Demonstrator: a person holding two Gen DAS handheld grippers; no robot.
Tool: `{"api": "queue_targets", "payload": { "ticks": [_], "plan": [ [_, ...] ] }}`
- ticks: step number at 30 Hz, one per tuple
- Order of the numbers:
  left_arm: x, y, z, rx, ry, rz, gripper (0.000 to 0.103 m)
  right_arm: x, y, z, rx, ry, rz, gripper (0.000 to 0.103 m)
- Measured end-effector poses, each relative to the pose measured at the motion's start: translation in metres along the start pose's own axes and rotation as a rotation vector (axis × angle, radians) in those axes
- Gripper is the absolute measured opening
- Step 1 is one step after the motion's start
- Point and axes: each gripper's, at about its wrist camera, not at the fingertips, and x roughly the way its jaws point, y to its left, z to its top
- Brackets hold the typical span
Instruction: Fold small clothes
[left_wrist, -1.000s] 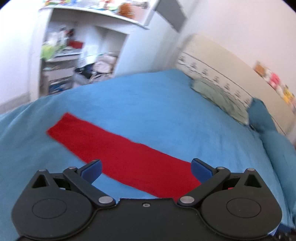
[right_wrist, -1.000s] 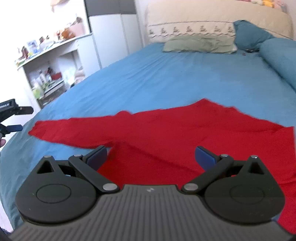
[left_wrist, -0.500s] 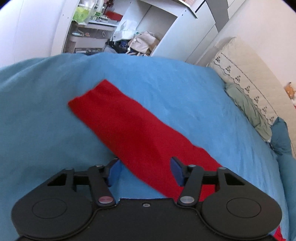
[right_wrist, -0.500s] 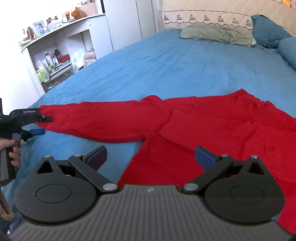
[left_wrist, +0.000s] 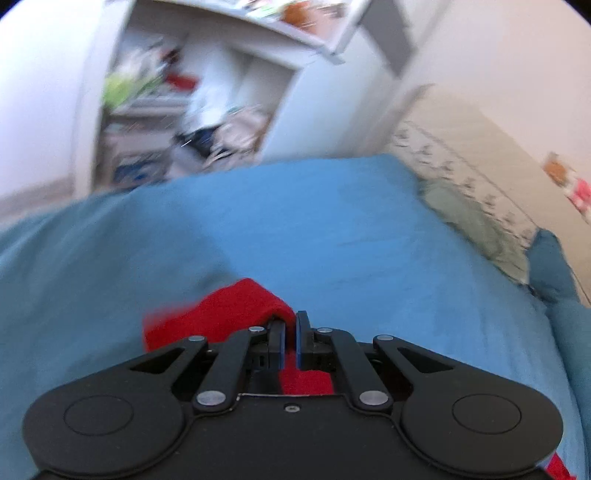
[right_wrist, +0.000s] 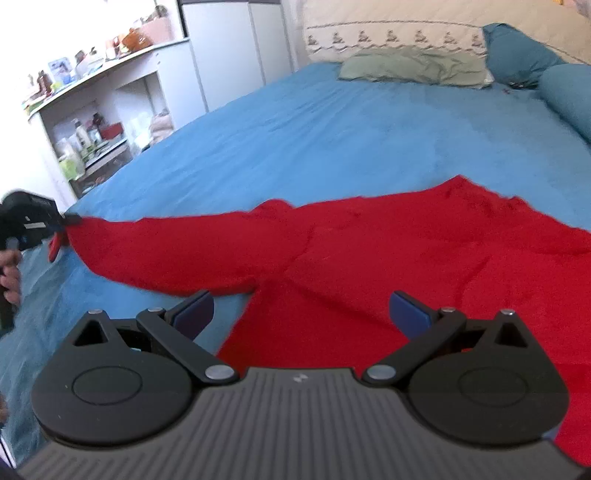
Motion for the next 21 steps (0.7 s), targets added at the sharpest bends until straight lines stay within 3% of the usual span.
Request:
{"api": "queue_targets", "payload": {
  "ticks": [4, 10, 15, 21],
  "plan": [
    [-0.015, -0.081, -0.001, 0.142, -0.013, -0.105, 0.004, -0.018, -0.025, 0.005, 0.027, -0.024, -0.024, 0.103],
    [-0.018, -0.208, -0.042, 0.352, 0.032, -0.281, 0.004, -0.049, -0.074, 0.005, 0.064, -0.057, -0.073, 0.103],
    [-0.003, -0.289, -0.110, 0.468, 0.163, -0.399, 0.004, -0.071, -0.119, -0.004, 0.077, -0.055, -0.149, 0.103],
    [0.027, -0.340, -0.217, 0.650, 0.363, -0.407, 0.005, -0.083, -0.166, -0.031, 0.077, 0.012, -0.238, 0.103]
  ]
}}
